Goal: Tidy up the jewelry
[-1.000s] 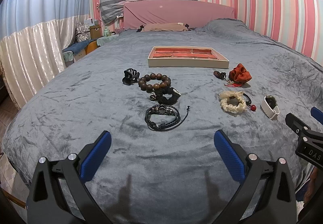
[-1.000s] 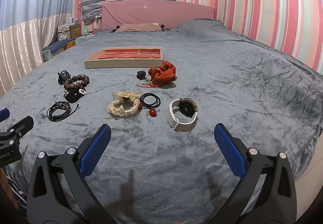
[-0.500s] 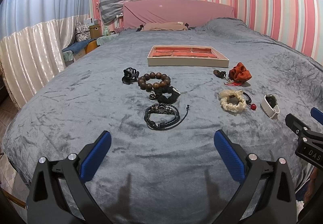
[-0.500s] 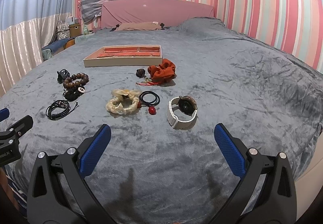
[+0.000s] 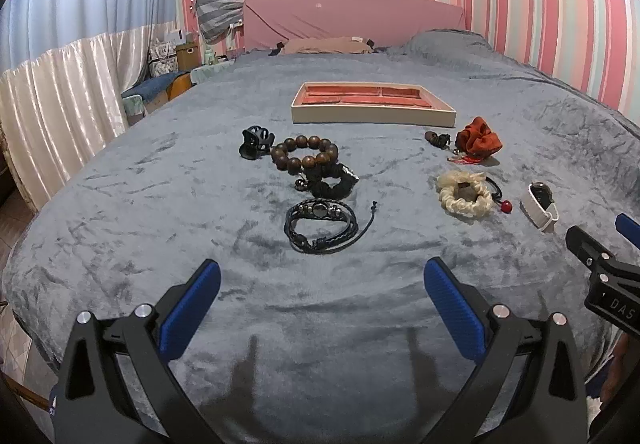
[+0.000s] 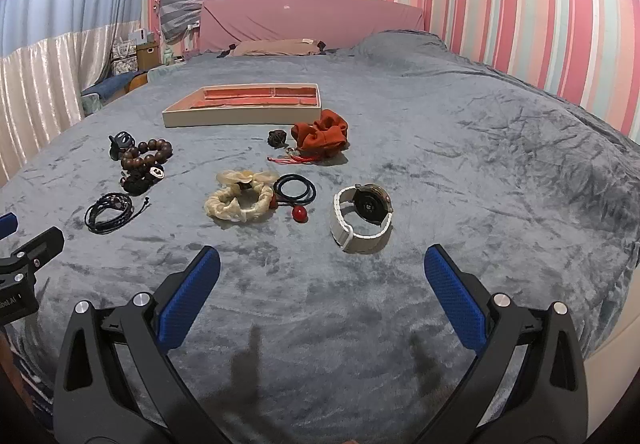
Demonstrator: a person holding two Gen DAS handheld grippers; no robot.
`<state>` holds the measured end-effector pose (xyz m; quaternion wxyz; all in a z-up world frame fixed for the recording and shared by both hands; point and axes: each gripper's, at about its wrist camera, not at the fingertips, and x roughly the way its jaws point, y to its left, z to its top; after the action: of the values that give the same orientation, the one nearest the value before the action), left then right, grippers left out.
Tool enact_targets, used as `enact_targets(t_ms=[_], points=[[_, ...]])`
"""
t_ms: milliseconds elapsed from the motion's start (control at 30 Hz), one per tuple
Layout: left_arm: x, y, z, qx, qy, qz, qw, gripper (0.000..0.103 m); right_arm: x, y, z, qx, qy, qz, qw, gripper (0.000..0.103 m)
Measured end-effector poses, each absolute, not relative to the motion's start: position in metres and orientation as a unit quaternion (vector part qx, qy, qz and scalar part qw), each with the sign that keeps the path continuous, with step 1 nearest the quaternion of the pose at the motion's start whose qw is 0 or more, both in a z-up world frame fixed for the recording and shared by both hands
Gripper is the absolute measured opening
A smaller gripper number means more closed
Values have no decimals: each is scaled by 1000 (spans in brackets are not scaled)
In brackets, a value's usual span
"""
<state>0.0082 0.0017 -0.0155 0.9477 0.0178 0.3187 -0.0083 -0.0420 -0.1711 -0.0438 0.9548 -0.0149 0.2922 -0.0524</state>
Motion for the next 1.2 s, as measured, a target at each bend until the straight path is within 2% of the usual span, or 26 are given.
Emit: enact_targets(t_ms=[267, 500, 967, 1167, 1200], points=[[23, 7, -23, 15, 332, -1, 943, 99, -31, -176, -49, -10, 292, -53, 955, 99], [41, 18, -22, -3, 342, -7, 940, 99, -14, -175, -52, -47, 302, -68, 950, 99], [77, 33, -16, 7, 351, -2, 936, 99, 17, -168, -42, -46, 306, -66, 948, 99], [101, 44, -26, 5, 379, -5, 925, 99, 41, -156, -46, -31, 322, -47, 945, 99], [104, 46, -28, 6, 378, -5, 926, 99, 46, -153, -47, -34, 323, -46, 945, 95]])
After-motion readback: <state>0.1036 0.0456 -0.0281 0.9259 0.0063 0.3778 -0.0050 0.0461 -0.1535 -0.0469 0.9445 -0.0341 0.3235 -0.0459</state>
